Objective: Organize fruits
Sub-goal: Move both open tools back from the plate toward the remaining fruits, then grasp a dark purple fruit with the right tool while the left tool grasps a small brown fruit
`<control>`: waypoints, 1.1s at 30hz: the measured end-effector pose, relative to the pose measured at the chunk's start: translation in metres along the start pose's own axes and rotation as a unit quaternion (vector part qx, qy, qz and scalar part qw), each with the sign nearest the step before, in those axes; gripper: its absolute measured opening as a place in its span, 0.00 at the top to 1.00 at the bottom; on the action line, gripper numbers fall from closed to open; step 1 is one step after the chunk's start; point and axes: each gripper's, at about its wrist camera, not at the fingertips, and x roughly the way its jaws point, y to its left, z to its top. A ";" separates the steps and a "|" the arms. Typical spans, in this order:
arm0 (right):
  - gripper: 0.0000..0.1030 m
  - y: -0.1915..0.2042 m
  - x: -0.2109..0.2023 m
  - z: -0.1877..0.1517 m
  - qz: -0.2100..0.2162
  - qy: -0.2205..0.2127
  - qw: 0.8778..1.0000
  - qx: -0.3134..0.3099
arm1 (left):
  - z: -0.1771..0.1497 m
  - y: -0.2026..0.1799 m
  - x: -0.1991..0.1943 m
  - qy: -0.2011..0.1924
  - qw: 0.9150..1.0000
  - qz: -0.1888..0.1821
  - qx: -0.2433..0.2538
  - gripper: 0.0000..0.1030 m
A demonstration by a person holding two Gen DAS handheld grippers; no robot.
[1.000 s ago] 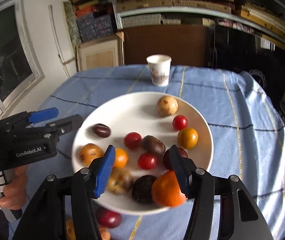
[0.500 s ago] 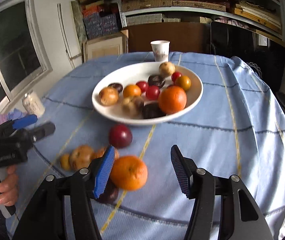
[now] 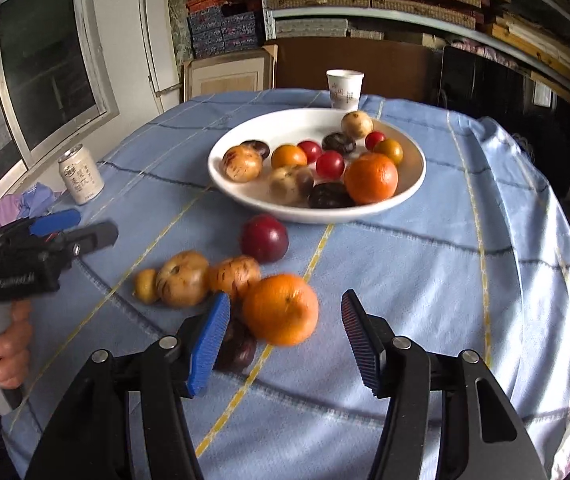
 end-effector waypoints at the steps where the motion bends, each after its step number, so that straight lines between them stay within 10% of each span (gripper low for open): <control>1: 0.43 0.001 -0.002 -0.003 0.014 0.005 1.000 0.001 | 0.001 0.002 0.000 0.000 1.000 0.002 -0.004 0.08; 9: 0.43 0.024 0.003 -0.020 0.069 0.059 0.995 -0.031 | 0.002 0.008 0.000 0.005 1.000 0.002 -0.021 0.08; 33: 0.59 0.051 0.034 -0.023 -0.005 0.067 0.996 -0.057 | -0.001 0.005 0.001 0.007 1.000 0.009 -0.008 0.08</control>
